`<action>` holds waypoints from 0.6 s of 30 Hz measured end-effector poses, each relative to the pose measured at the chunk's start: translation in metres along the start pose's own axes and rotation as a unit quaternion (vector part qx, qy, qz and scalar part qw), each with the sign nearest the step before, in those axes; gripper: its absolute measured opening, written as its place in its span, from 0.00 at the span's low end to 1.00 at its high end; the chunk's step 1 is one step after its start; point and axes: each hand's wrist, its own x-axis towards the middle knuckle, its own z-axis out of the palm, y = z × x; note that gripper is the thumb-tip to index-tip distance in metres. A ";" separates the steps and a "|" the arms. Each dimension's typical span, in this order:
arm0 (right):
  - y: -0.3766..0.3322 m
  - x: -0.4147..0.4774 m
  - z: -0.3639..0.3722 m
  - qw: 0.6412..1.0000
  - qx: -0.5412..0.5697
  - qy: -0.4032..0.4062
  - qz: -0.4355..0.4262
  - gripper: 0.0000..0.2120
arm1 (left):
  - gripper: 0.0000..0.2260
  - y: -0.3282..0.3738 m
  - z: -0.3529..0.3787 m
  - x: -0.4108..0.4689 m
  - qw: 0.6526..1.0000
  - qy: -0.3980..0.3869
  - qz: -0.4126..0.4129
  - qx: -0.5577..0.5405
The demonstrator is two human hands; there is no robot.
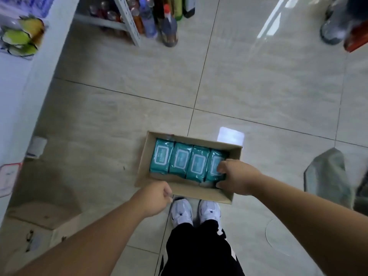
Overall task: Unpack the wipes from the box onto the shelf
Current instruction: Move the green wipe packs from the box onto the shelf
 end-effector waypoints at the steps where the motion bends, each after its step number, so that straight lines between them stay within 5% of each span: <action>1: 0.003 0.014 0.007 1.000 0.008 0.004 -0.003 0.25 | 0.05 -0.003 0.008 0.015 1.000 0.000 0.000 -0.005; 5: 0.017 0.071 0.036 1.000 0.022 0.018 0.006 0.31 | 0.08 -0.012 0.031 0.079 1.000 -0.003 0.004 -0.024; 14: 0.038 0.187 0.082 0.999 0.003 0.043 0.016 0.36 | 0.30 -0.031 0.060 0.200 0.999 0.010 -0.019 -0.036; 18: 0.041 0.231 0.093 1.000 -0.011 0.024 0.014 0.39 | 0.28 -0.041 0.076 0.234 0.994 0.015 -0.039 -0.098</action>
